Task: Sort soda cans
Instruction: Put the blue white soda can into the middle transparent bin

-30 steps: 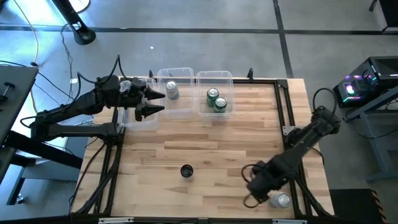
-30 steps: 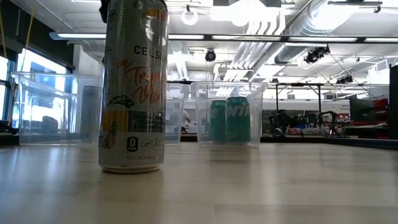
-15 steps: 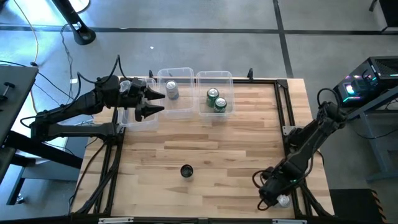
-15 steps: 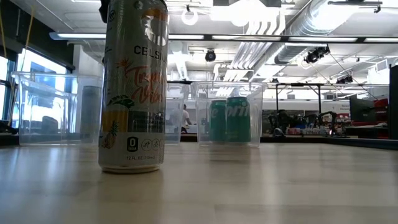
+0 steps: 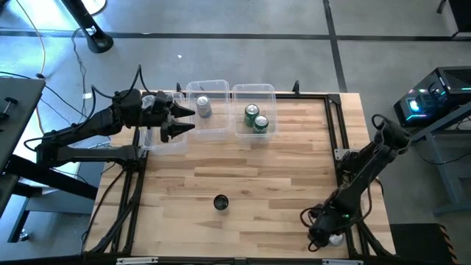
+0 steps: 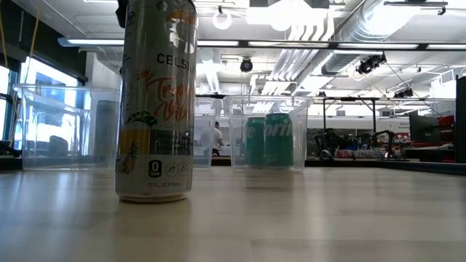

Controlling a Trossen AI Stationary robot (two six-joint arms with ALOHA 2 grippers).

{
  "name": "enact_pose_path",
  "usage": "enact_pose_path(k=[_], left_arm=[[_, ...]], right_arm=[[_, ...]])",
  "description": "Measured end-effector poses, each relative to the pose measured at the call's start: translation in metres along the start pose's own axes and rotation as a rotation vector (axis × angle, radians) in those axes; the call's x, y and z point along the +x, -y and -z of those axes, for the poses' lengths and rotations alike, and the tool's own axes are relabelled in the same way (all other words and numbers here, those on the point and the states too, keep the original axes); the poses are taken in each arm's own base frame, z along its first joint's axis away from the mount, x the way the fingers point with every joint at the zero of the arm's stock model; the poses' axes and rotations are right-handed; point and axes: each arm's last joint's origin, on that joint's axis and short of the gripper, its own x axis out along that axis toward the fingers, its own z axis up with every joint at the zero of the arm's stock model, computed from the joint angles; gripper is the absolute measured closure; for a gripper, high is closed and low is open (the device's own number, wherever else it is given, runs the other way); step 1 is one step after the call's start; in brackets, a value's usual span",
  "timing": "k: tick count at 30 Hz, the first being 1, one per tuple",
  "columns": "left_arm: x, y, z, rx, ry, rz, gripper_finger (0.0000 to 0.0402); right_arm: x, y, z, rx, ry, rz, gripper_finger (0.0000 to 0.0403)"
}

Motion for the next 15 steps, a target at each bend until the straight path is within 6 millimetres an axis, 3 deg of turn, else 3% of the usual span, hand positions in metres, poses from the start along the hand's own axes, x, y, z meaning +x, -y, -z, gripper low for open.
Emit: enact_pose_path(k=[3, 7, 12, 15], left_arm=[[0.0, 0.0, 0.0, -0.009, 0.001, -0.001, 0.0044], [0.0, 0.001, -0.001, -0.03, 0.013, 0.003, 0.0044], [0.0, 0.003, -0.006, -0.017, 0.062, 0.025, 0.0044], [-0.001, 0.005, -0.011, -0.003, 0.114, 0.047, 0.0044]], right_arm=[[0.0, 0.001, -0.002, -0.004, 0.029, -0.004, 0.0058], [-0.012, -0.005, 0.008, -0.076, 0.032, 0.009, 0.013], [-0.043, -0.017, 0.023, -0.185, 0.032, 0.023, 0.0129], [-0.076, -0.029, 0.019, -0.234, 0.169, -0.023, 0.0129]])
